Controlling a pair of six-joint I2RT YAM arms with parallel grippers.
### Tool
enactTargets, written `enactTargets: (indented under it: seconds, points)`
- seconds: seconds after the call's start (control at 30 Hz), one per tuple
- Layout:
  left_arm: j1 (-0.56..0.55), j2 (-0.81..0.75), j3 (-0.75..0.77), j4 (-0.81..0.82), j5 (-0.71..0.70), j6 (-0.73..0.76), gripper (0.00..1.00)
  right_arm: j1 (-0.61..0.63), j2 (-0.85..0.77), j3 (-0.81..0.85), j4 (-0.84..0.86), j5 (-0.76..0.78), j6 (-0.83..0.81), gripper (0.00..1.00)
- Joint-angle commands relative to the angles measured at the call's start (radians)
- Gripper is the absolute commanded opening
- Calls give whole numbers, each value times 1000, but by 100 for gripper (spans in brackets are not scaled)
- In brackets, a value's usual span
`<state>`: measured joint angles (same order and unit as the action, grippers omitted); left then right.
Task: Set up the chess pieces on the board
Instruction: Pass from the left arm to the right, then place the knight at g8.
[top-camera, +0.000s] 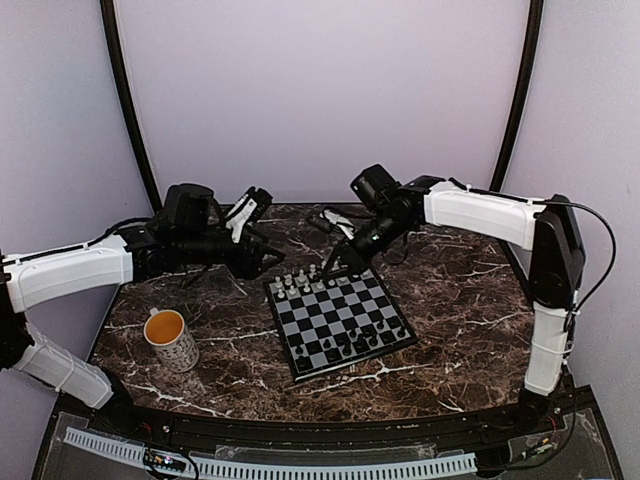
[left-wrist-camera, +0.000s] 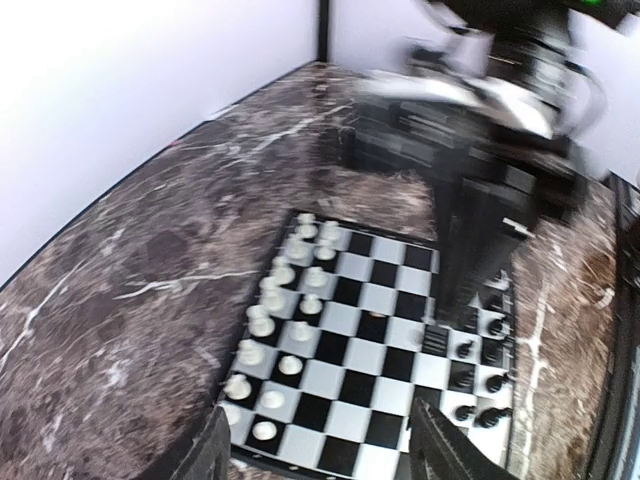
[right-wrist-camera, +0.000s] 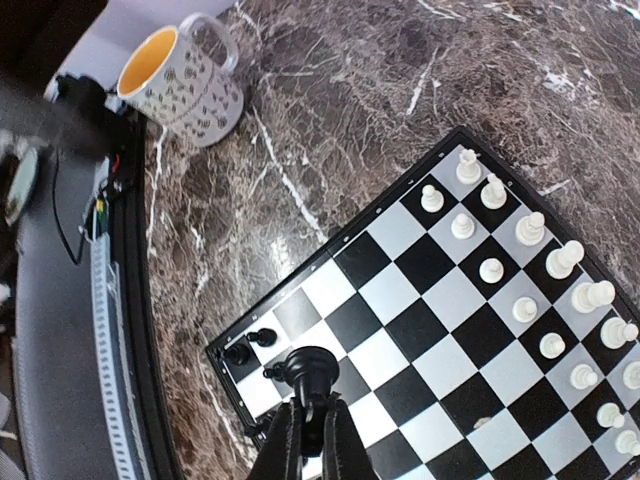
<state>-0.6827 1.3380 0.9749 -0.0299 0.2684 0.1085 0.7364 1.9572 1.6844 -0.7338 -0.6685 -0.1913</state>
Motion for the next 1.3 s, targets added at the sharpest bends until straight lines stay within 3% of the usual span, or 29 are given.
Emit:
enactTargets:
  seconds: [0.0,0.33,0.7,1.27]
  points:
    - [65,-2,9,7,-106,-93,64,123,-59,26,-162,195,-247,0]
    - [83,0,-3,24,-78,-151,64,317,-21,5,-255,413,-356,0]
    - [83,0,-4,20,-63,-165,64,407,66,-3,-248,580,-421,0]
    - [83,3,0,9,-58,-167,64,436,136,27,-267,601,-436,0]
